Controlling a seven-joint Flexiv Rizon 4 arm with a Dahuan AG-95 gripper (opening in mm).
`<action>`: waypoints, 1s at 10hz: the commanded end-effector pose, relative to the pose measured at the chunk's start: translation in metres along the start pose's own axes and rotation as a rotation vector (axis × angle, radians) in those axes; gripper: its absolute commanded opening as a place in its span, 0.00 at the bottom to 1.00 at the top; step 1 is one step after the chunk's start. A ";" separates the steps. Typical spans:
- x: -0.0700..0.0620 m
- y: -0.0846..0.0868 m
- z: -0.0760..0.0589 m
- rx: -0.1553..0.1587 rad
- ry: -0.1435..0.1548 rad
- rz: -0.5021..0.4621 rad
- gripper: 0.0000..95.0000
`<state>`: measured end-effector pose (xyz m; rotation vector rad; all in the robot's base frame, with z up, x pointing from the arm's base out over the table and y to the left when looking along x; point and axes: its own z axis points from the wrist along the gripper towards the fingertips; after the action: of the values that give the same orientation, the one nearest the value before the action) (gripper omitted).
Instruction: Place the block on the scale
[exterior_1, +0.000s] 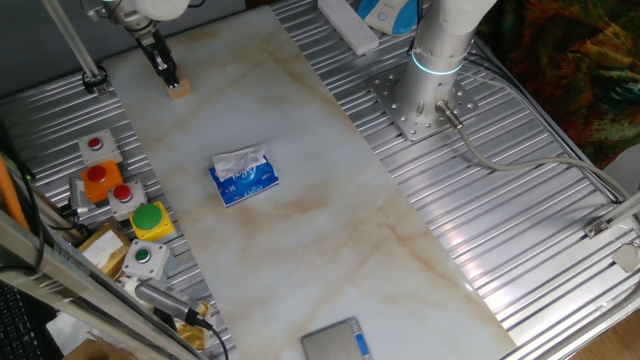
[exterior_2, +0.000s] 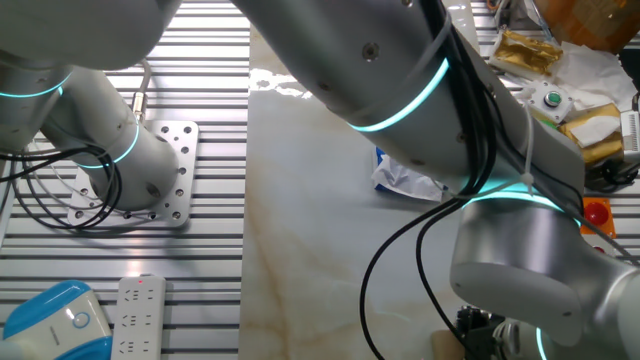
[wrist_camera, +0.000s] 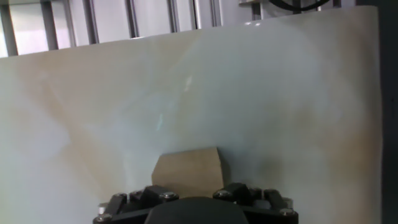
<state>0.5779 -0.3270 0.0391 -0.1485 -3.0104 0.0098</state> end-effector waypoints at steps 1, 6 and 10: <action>0.000 0.000 0.000 0.000 0.001 0.002 0.60; -0.001 0.003 -0.002 0.008 0.006 0.002 0.40; -0.001 0.006 -0.006 0.010 0.008 0.002 0.40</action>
<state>0.5805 -0.3197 0.0470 -0.1515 -2.9998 0.0250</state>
